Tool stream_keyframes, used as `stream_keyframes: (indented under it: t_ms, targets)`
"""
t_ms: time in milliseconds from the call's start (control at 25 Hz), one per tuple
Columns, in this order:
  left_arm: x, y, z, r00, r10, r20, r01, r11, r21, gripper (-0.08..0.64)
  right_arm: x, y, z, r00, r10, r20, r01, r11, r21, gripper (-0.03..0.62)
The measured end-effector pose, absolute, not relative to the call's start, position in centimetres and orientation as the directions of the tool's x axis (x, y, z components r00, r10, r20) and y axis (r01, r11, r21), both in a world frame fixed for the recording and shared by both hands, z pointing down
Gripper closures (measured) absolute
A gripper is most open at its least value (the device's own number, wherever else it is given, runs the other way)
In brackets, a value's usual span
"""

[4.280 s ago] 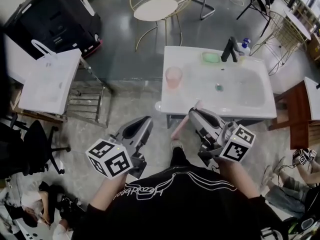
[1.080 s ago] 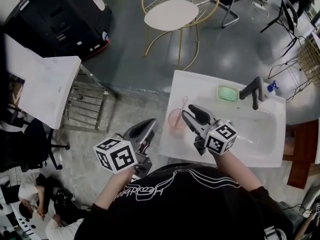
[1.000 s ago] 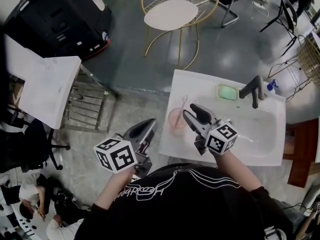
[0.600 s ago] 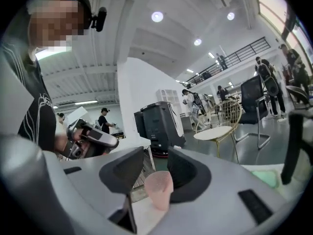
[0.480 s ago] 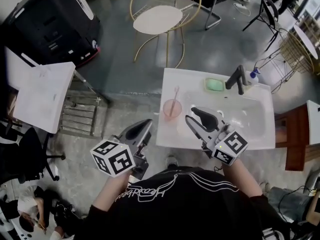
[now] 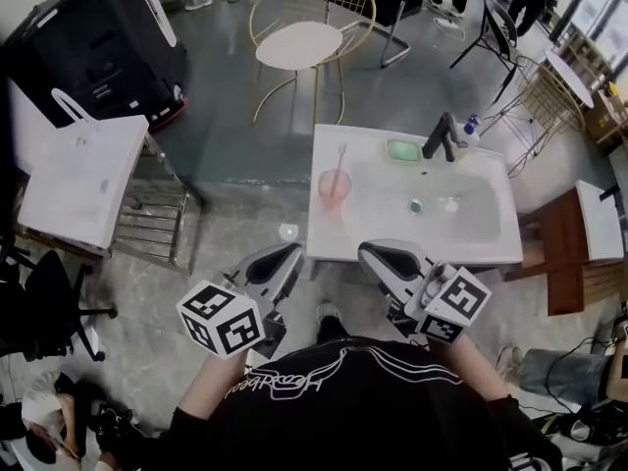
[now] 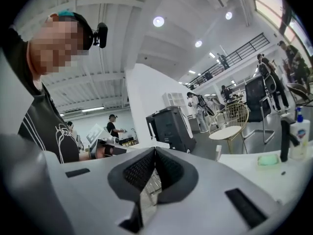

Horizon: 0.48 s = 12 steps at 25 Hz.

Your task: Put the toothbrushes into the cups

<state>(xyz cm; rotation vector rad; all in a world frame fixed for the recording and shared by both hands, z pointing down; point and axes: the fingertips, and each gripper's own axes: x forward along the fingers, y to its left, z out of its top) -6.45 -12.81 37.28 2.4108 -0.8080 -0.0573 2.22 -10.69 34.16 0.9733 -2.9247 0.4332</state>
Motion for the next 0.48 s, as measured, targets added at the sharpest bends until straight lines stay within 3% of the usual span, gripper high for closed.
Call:
stream_keyframes:
  t_ms: [240,480]
  targets:
    - [-6.9,-8.3,36.1,0.834,-0.538,0.124,-0.516,-0.681,0.519,0.555,0.2,-5.4,34.6,-0.822,-0.556,0.124,-0.564,0.762,-0.319,0.565]
    - [-7.1,-5.2,34.9,0.848,-0.519,0.107,-0.497,-0.709,0.500,0.555,-0.7,-2.4,34.3,-0.813,-0.569,0.123,-0.579,0.767,-0.278,0.566]
